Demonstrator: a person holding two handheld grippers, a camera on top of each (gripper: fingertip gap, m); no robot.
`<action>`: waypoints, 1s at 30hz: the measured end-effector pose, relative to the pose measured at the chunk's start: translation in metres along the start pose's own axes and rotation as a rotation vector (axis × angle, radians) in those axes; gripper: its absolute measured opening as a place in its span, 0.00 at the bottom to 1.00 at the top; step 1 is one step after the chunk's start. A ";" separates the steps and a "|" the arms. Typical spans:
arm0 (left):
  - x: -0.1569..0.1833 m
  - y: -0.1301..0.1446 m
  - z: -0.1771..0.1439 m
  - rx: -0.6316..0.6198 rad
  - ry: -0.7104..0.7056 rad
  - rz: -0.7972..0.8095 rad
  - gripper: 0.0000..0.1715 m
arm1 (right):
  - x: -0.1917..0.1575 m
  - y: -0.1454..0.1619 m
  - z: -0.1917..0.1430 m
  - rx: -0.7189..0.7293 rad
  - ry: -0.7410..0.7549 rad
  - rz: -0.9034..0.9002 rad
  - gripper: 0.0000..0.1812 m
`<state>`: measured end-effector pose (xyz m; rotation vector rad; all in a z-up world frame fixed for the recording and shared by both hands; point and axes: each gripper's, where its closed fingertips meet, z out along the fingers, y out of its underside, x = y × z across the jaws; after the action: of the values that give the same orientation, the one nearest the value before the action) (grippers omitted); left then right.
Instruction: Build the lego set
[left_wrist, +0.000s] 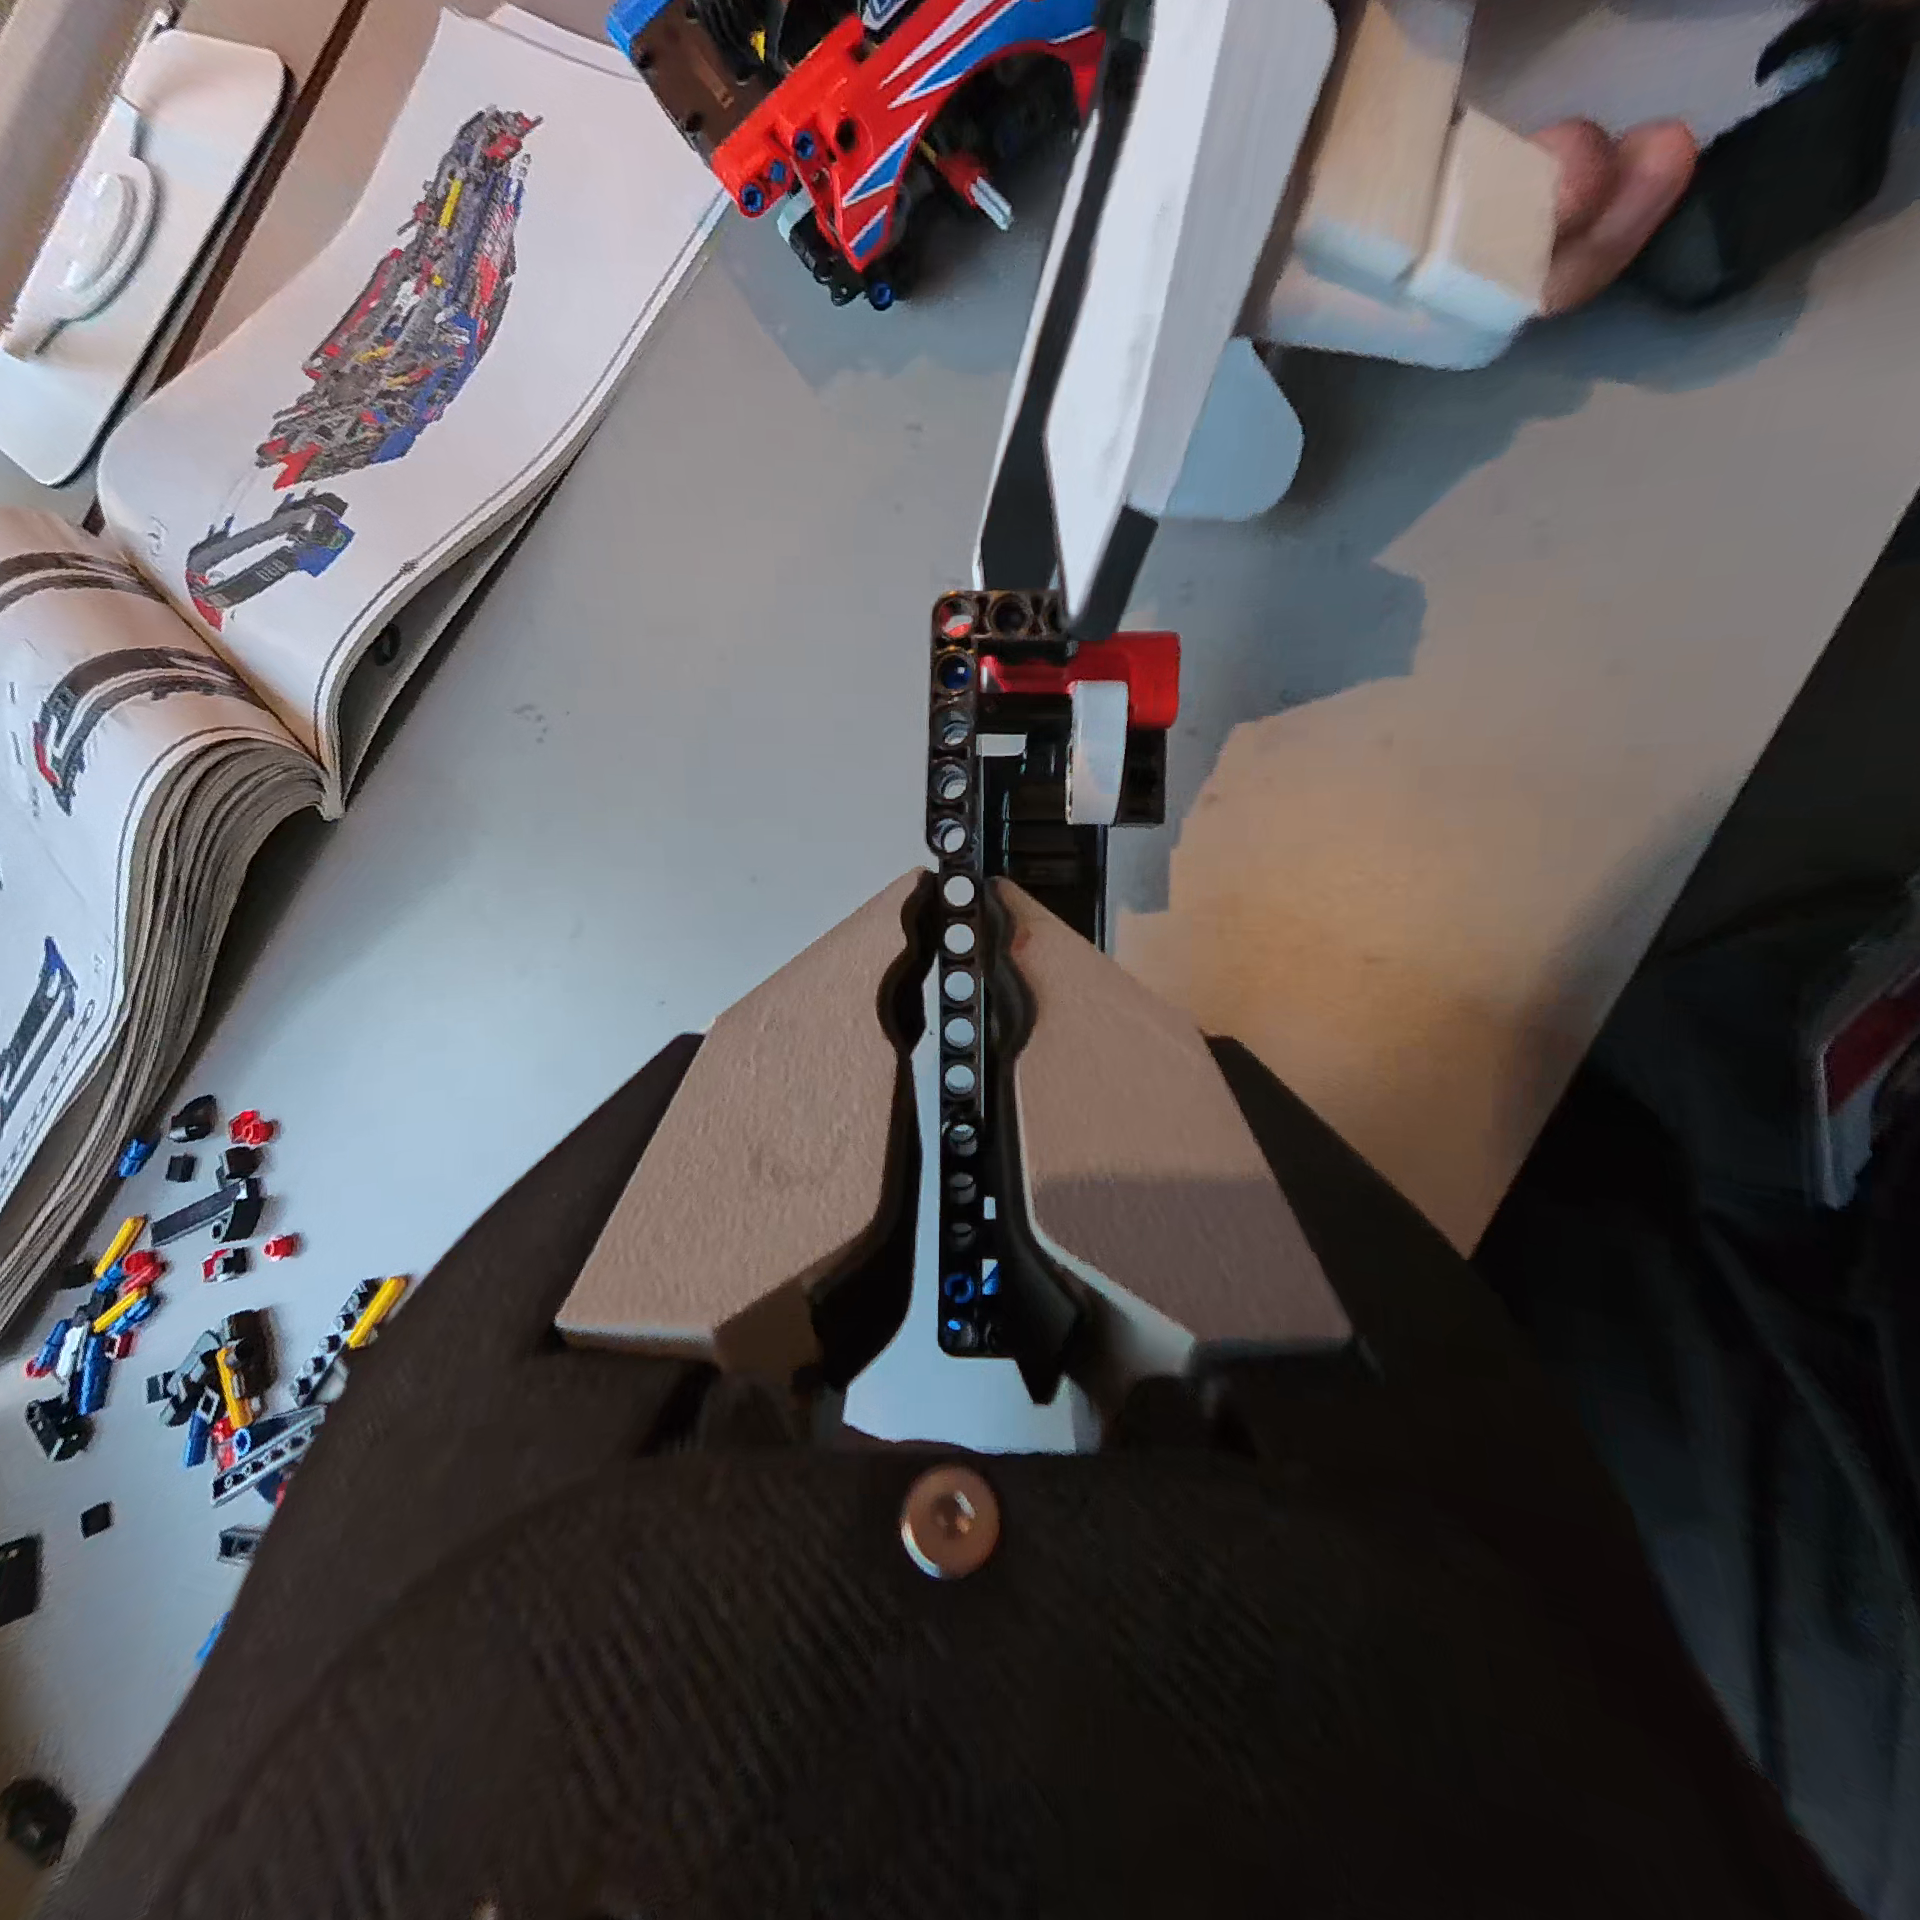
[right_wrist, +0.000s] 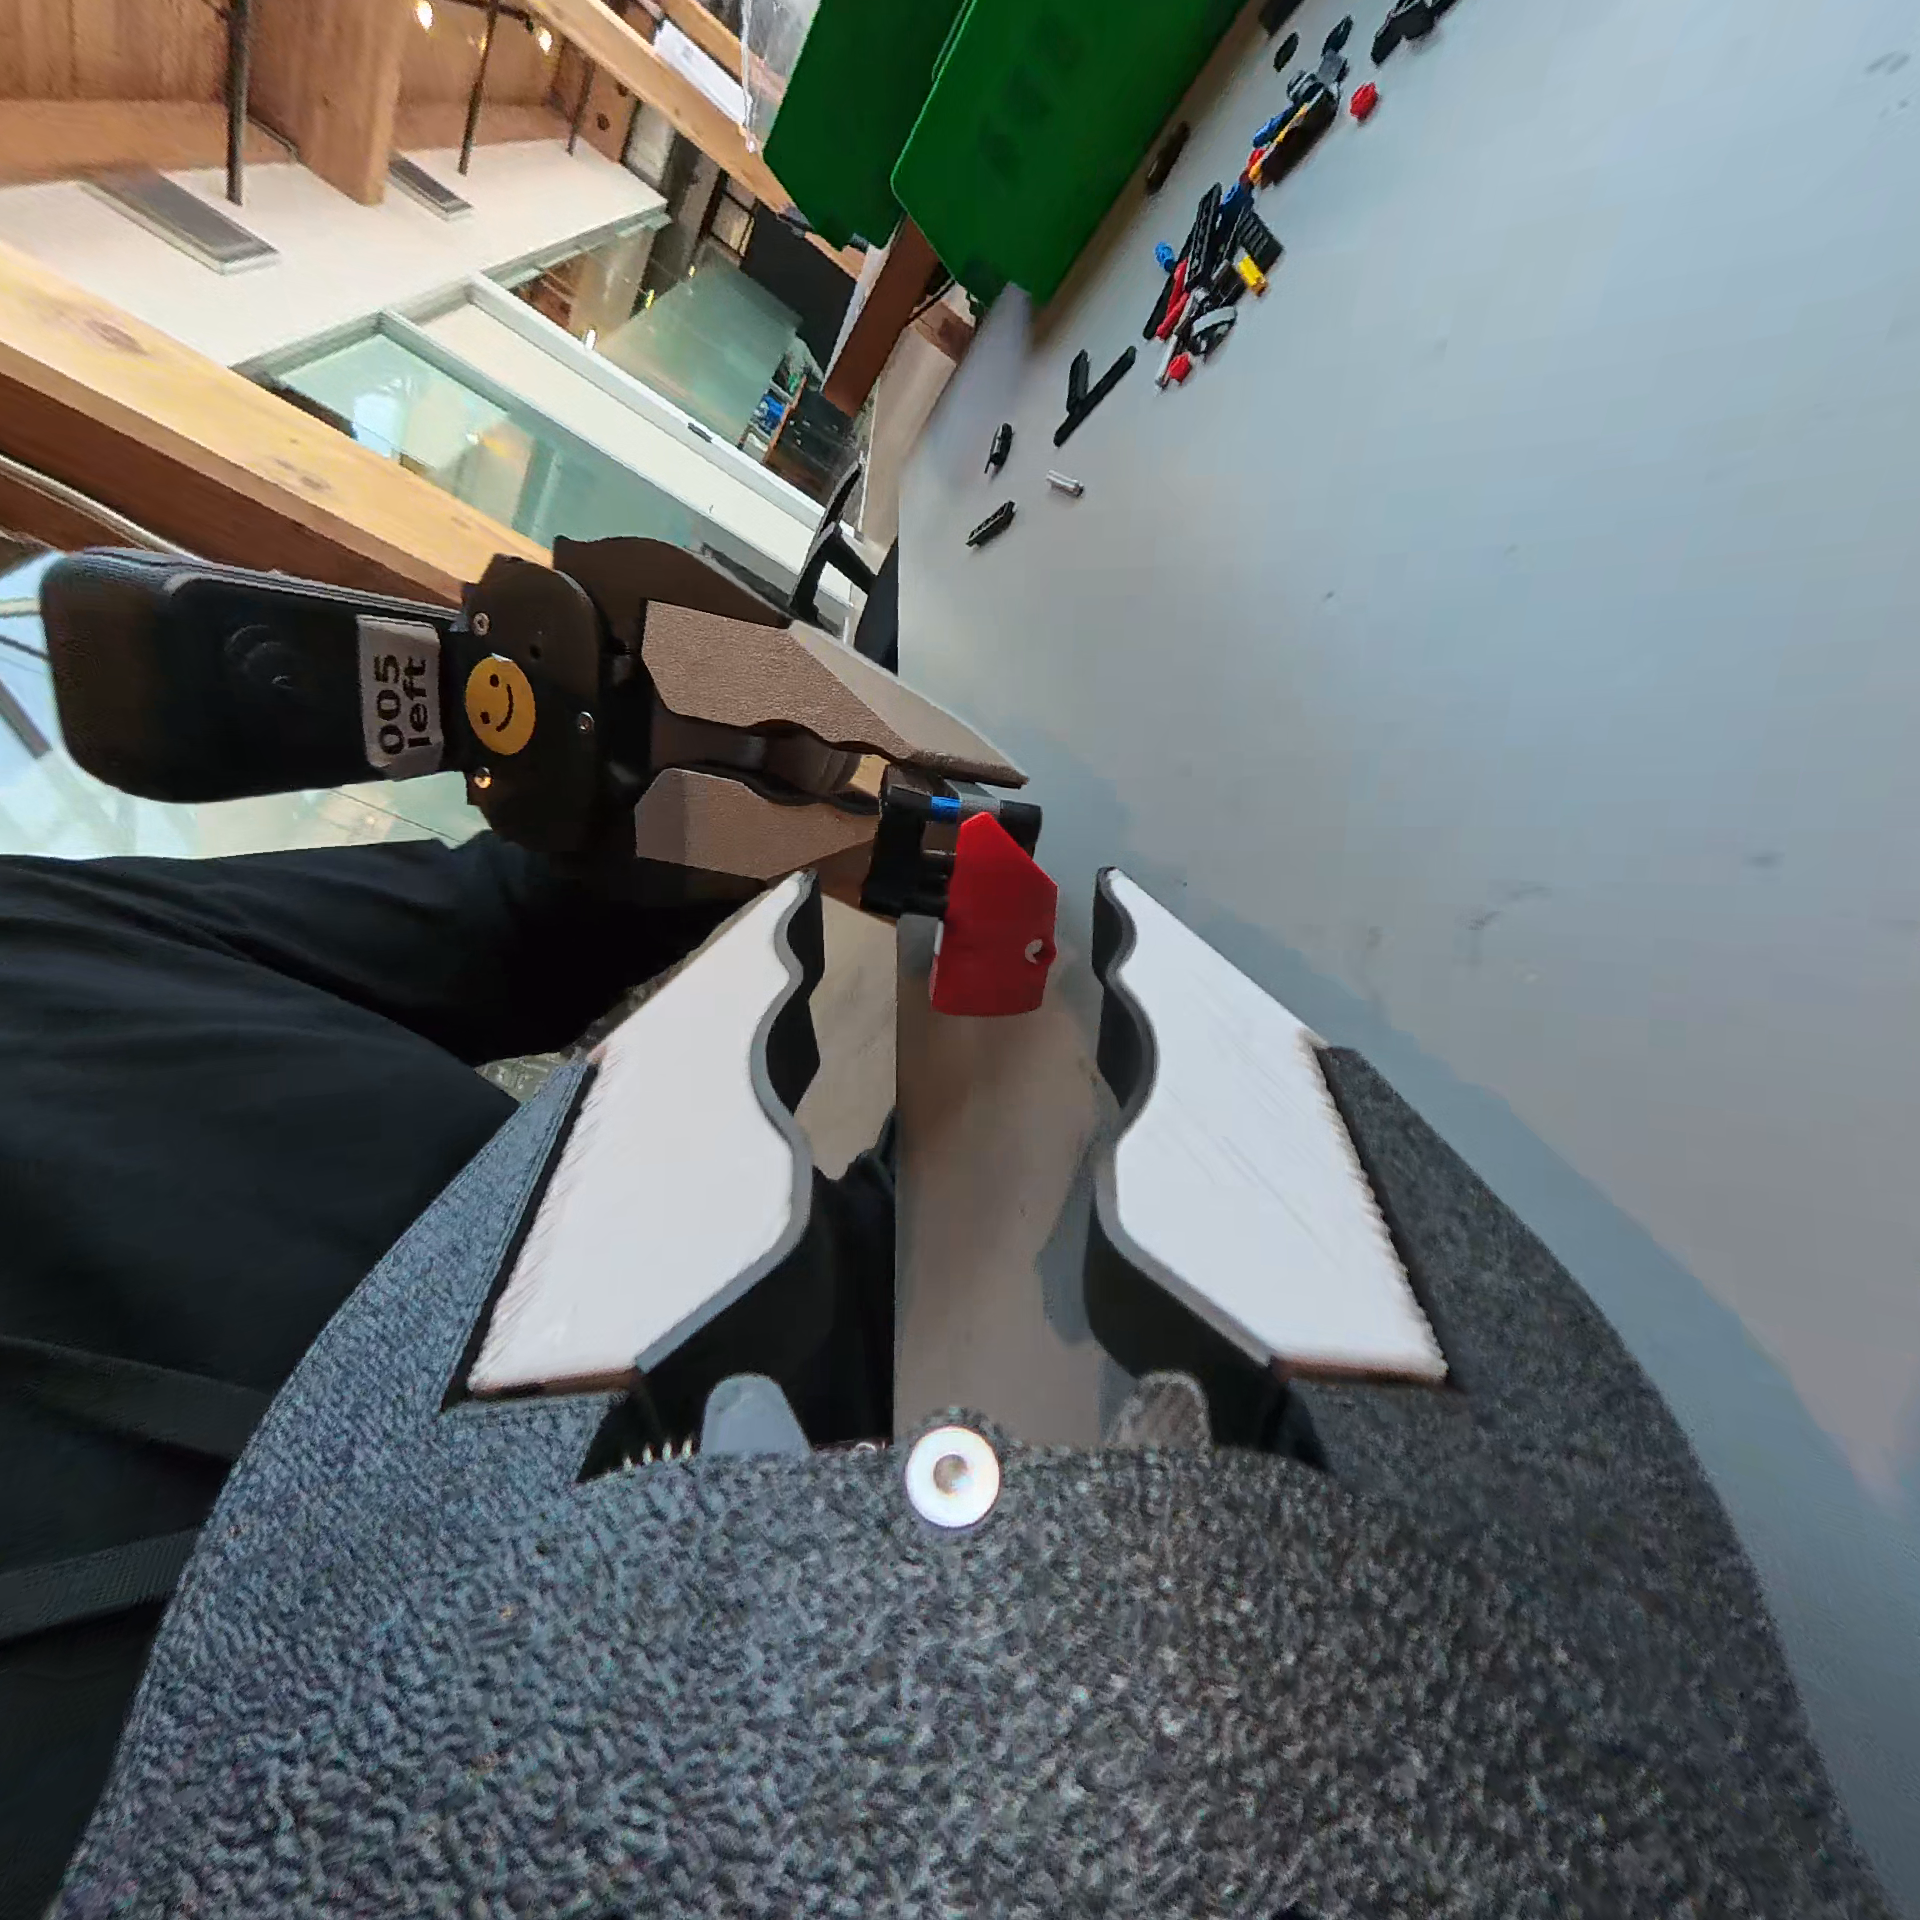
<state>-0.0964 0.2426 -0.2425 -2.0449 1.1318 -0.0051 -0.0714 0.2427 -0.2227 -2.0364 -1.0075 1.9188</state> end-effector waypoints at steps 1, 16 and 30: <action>0.000 0.000 0.000 -0.003 -0.006 0.000 0.03 | 0.002 0.001 0.003 -0.010 0.017 -0.006 0.29; -0.010 -0.009 -0.001 0.052 -0.119 0.039 0.03 | -0.002 -0.011 0.007 0.023 0.000 -0.087 0.20; -0.010 -0.014 -0.004 0.083 -0.134 -0.009 0.15 | 0.000 -0.009 0.010 -0.002 -0.008 -0.057 0.20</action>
<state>-0.0942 0.2515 -0.2271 -1.9466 1.0233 0.0783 -0.0844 0.2464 -0.2194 -1.9805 -1.0572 1.9000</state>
